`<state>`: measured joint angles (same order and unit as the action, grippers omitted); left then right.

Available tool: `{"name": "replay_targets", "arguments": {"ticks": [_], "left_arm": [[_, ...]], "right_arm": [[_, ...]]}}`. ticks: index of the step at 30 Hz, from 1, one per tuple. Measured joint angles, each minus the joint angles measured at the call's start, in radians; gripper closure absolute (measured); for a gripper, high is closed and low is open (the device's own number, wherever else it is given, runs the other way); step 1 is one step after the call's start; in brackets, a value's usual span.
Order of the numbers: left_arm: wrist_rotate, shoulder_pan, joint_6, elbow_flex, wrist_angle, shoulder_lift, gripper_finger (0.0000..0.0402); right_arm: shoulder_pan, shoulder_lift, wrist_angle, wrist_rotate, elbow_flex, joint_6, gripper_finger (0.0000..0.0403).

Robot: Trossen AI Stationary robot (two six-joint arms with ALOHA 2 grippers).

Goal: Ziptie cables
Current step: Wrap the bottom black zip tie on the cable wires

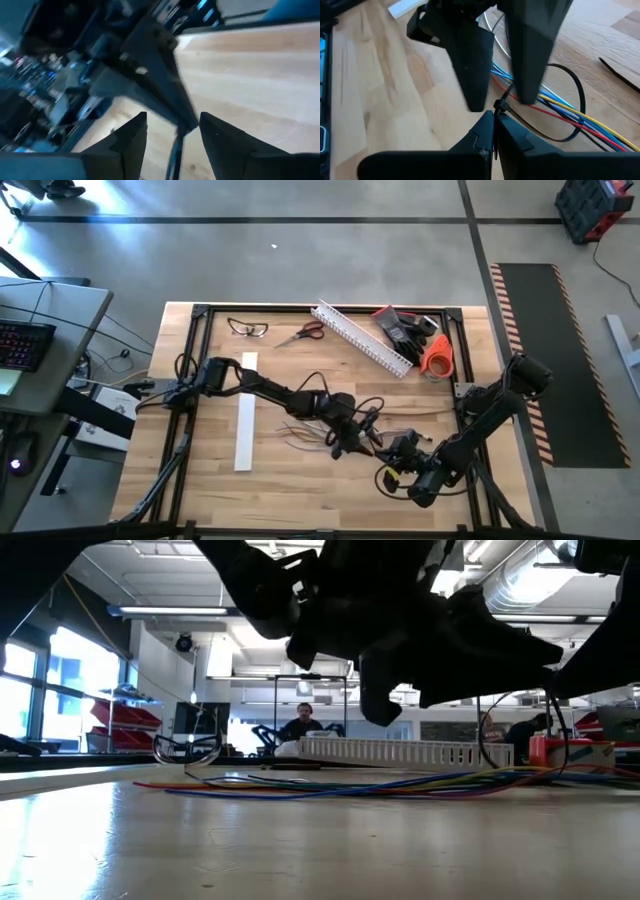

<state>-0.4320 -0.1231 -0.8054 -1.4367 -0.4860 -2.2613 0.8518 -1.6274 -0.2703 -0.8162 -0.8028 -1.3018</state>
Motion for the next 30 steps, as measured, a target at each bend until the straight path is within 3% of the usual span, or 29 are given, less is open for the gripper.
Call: {"name": "replay_targets", "arguments": {"ticks": [30], "left_arm": [[-0.01,0.0,-0.016,-0.023,0.038,-0.03,0.0386]], "right_arm": [[0.002,-0.001,0.025,0.013,0.001,0.004,0.0403]]}}
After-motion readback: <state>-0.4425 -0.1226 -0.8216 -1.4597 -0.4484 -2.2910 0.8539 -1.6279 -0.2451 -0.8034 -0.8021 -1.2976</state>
